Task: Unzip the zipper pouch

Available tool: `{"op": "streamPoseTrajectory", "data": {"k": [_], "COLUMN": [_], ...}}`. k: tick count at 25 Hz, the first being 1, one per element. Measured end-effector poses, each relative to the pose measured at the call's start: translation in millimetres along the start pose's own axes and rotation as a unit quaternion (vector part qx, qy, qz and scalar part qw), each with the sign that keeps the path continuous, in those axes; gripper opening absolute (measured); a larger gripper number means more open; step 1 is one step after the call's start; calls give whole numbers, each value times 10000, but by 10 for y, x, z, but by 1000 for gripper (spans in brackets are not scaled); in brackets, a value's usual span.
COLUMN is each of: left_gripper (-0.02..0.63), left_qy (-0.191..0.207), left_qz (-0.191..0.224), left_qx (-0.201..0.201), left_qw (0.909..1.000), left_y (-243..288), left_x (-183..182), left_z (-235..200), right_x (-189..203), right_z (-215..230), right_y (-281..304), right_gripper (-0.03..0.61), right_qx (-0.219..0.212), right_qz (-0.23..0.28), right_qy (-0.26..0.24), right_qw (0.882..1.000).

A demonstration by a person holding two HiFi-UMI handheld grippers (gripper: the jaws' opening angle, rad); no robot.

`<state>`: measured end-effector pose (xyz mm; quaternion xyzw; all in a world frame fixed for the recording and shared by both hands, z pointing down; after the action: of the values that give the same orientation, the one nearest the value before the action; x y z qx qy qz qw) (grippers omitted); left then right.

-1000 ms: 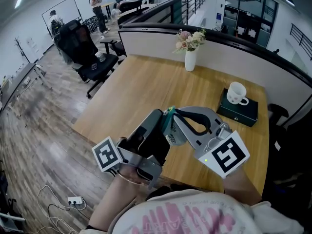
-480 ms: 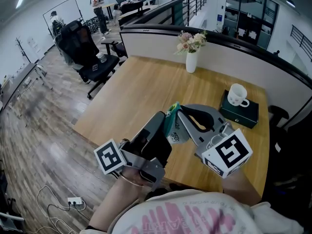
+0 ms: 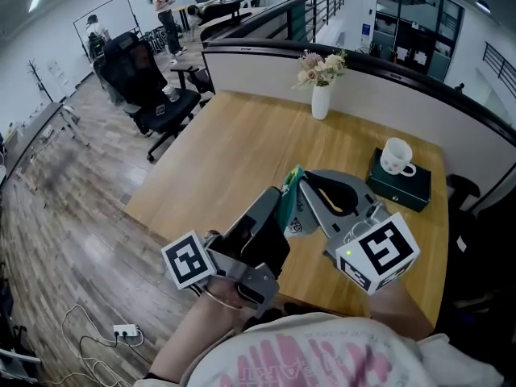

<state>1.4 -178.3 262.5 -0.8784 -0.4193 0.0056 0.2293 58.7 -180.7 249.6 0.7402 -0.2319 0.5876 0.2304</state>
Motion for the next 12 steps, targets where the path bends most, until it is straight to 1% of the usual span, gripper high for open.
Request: {"op": "streamPoseTrajectory", "data": {"k": [6,12], "left_gripper": [3,3], "left_qy": [93,65], "left_qz": [-49,-70], "left_qx": [-90,-149], "left_qw": [9999,9998], "left_y": [-37,-79], "left_x": [-3,13], "left_z": [-41,-80], "right_x": [29,39], "right_z": [9,61], "right_y": [44,51], "right_gripper": [11,11], "right_qx": [99,318], "right_qz": [-42,-109], "right_qy": [52,71], "right_qw": [9999,9994]}}
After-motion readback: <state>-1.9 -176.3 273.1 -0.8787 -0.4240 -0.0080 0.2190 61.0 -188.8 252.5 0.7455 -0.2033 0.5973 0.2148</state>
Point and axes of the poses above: the fingertips, and each gripper's own axes: y forward along the fingers, z to its right, x out of its underside, the point moved 1 cm from there along -y, backward along the fingers, and after that the axes turned 3 degrees about -z, right-handed, at the moved point
